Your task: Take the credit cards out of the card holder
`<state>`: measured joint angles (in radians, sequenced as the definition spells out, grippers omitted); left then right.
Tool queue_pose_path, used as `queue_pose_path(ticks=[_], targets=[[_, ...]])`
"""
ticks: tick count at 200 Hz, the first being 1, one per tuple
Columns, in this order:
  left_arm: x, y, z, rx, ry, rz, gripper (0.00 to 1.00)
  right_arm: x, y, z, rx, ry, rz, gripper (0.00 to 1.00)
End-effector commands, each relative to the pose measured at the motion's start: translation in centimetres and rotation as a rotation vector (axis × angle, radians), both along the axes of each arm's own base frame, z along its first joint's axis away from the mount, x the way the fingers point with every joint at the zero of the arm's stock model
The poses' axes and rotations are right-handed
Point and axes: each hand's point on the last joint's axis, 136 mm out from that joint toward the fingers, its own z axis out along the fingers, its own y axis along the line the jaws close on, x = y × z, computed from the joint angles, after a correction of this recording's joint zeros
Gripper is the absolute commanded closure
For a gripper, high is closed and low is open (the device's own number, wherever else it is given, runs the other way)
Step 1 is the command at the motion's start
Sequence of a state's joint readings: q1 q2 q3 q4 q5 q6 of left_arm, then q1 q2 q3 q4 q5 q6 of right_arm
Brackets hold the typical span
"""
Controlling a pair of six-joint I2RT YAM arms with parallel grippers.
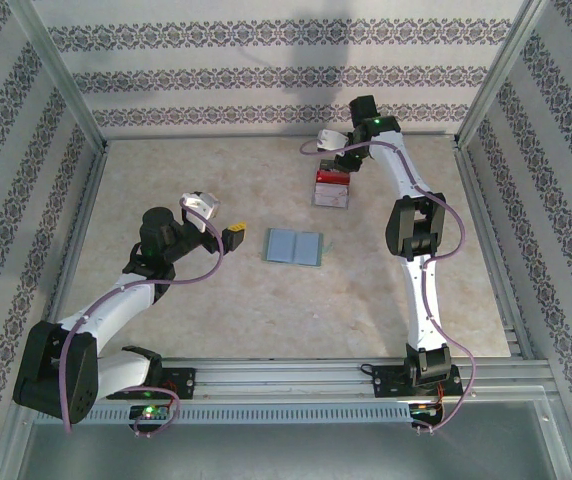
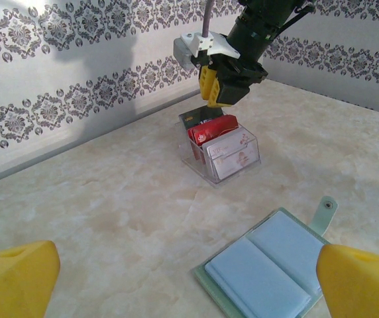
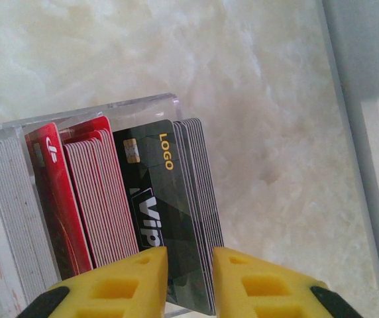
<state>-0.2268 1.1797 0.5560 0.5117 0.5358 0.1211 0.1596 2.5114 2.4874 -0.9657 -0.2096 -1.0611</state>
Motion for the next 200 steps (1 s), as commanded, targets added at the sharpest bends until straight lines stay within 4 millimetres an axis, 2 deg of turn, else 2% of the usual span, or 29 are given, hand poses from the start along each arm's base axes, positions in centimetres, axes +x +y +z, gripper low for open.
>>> queue_pose_path(ticks=[1, 39, 66, 88, 101, 128, 165, 200], targets=[[0.7, 0.8, 1.4, -0.024, -0.003, 0.047, 0.0, 0.2, 0.6, 3.1, 0.042, -0.048, -0.023, 0.71], [1.2, 1.5, 1.0, -0.051, 0.068, 0.105, 0.0, -0.6, 0.8, 7.0, 0.112, -0.068, -0.127, 0.62], [2.3, 2.6, 0.3, -0.112, 0.196, 0.189, 0.0, -2.1, 1.1, 10.1, 0.194, -0.057, -0.233, 0.51], [3.0, 3.4, -0.4, -0.189, 0.296, 0.245, 0.0, -3.4, 1.2, 12.1, 0.276, -0.028, -0.36, 0.47], [3.4, 3.9, -1.0, -0.234, 0.359, 0.285, 0.0, -3.9, 0.4, 12.9, 0.31, -0.023, -0.484, 0.47], [3.8, 4.6, -2.6, -0.267, 0.479, 0.337, 0.0, -6.3, -0.7, 12.6, 0.391, 0.061, -0.703, 0.42], [3.5, 4.7, -5.0, -0.271, 0.596, 0.36, 0.0, -11.2, 0.2, 11.4, 0.612, 0.244, -0.881, 0.37], [2.9, 3.4, -7.2, -0.283, 0.739, 0.305, 0.03, -15.4, 1.8, 9.8, 0.823, 0.469, -0.968, 0.36]])
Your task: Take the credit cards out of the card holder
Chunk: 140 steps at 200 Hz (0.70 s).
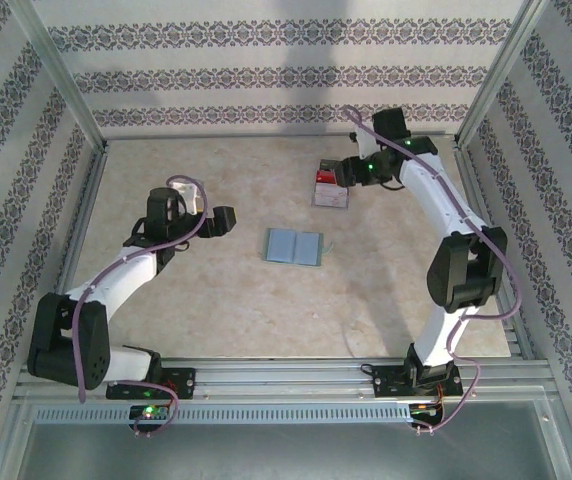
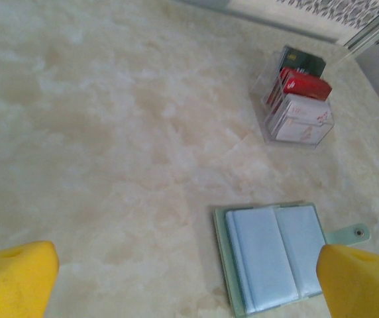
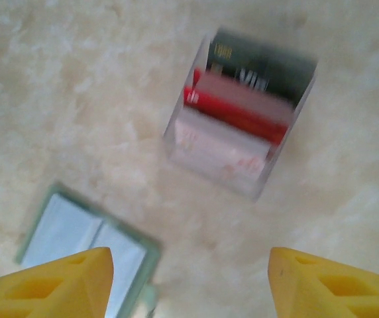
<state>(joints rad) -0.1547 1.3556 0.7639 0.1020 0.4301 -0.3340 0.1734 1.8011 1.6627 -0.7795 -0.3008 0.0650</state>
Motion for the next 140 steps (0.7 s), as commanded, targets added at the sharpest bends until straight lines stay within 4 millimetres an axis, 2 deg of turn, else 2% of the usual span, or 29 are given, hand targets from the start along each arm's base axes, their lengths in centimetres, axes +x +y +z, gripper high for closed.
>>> queue_pose_path(ticks=[1, 22, 67, 85, 140], targets=[[-0.5, -0.5, -1.1, -0.071, 0.119, -0.017, 0.03, -1.7, 2.0, 1.2, 0.276, 0.063, -0.105, 0.36], [-0.7, -1.5, -2.0, -0.11, 0.189, -0.058, 0.11, -4.1, 2.9, -0.6, 0.366, 0.158, -0.12, 0.35], [-0.9, -3.8, -3.9, -0.23, 0.355, -0.129, 0.26, -8.0, 3.0, -4.9, 0.409, 0.287, -0.156, 0.35], [-0.9, -4.8, -4.6, -0.273, 0.411, -0.154, 0.31, -8.8, 3.1, -6.1, 0.425, 0.31, -0.164, 0.35], [-1.0, -6.6, -6.3, -0.294, 0.493, -0.182, 0.31, -10.0, 3.0, -8.1, 0.428, 0.343, -0.171, 0.35]])
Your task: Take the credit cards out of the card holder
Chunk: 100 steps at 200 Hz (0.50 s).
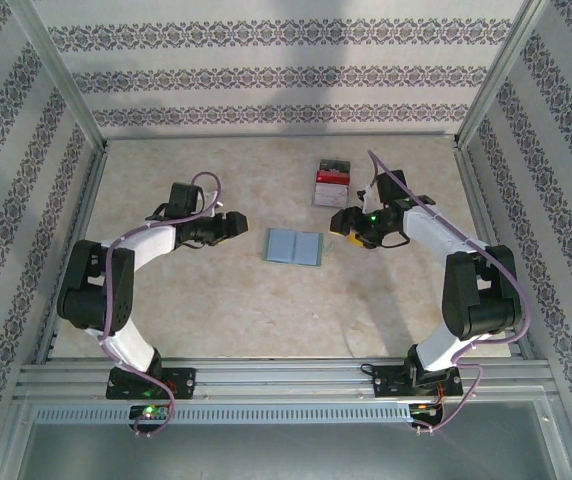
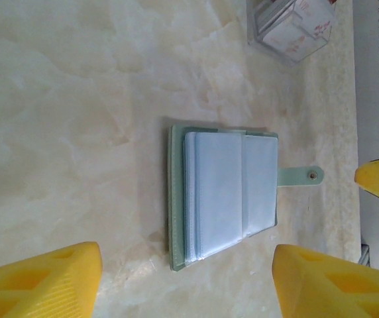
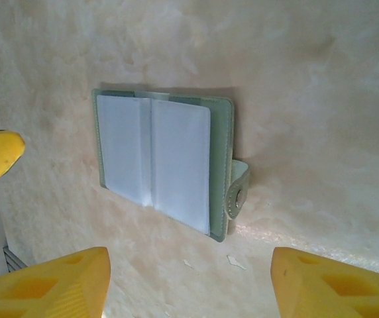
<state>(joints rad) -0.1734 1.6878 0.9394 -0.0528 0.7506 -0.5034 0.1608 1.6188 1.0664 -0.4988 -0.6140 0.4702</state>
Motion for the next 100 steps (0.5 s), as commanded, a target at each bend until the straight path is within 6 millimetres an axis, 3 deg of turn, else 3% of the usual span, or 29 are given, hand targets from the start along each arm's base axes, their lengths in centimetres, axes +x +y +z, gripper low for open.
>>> queue_pose_path(ticks=[1, 63, 100], targets=[[-0.4, -1.1, 0.1, -0.038, 0.053, -0.022, 0.31, 0.1, 0.4, 0.9, 0.036, -0.042, 0.0, 0.35], [-0.8, -0.8, -1.0, -0.014, 0.063, -0.007, 0.3, -0.7, 0.1, -2.4, 0.031, 0.009, -0.026, 0.35], [-0.8, 0.4, -0.2, 0.061, -0.011, 0.028, 0.3, -0.7, -1.1, -2.6, 0.01, -0.035, -0.067, 0.35]])
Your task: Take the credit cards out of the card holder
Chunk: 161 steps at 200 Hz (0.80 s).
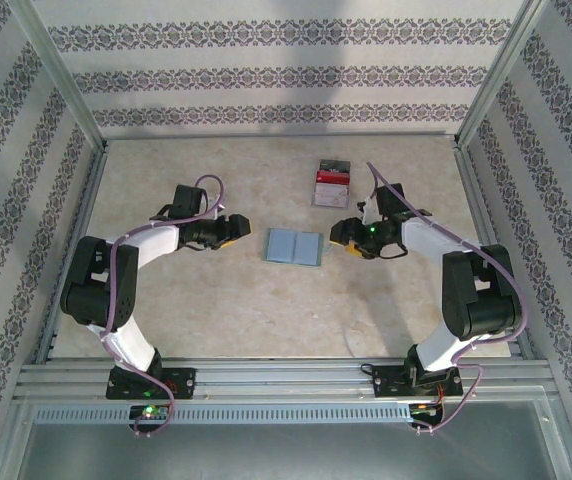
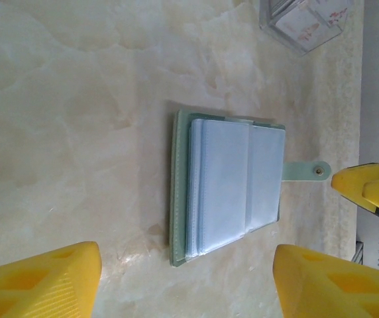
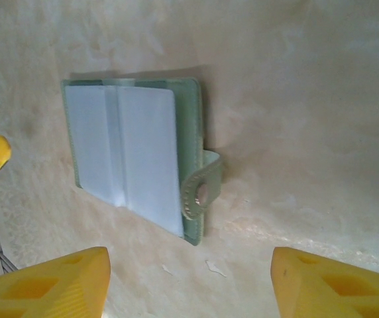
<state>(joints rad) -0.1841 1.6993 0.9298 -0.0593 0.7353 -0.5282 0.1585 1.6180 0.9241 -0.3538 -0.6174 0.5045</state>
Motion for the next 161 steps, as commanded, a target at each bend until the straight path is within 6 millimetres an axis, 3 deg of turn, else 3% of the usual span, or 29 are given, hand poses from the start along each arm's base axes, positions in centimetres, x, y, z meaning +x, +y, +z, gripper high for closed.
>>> queue_pose_path(ticks=[1, 56, 110, 134, 161], targets=[[-0.3, 0.6, 0.9, 0.057, -0.056, 0.014, 0.3, 0.5, -0.9, 0.6, -0.004, -0.054, -0.042, 0.35], [-0.1, 4.0, 4.3, 0.227, -0.228, 0.086, 0.24, 0.8, -5.8, 2.7, -0.099, -0.187, -0.147, 0.34], [-0.1, 11.1, 6.4, 0.442, -0.359, 0.247, 0.16, 0.6, -12.5, 5.5, -0.274, -0.367, -0.283, 0.3], [-0.3, 14.1, 7.6, 0.538, -0.456, 0.319, 0.09, 0.8, -15.5, 6.8, -0.419, -0.494, -0.339, 0.21], [-0.4, 16.6, 8.5, 0.645, -0.549, 0.372, 0.01, 0.9, -18.1, 7.7, -0.585, -0.635, -0.391, 0.02]])
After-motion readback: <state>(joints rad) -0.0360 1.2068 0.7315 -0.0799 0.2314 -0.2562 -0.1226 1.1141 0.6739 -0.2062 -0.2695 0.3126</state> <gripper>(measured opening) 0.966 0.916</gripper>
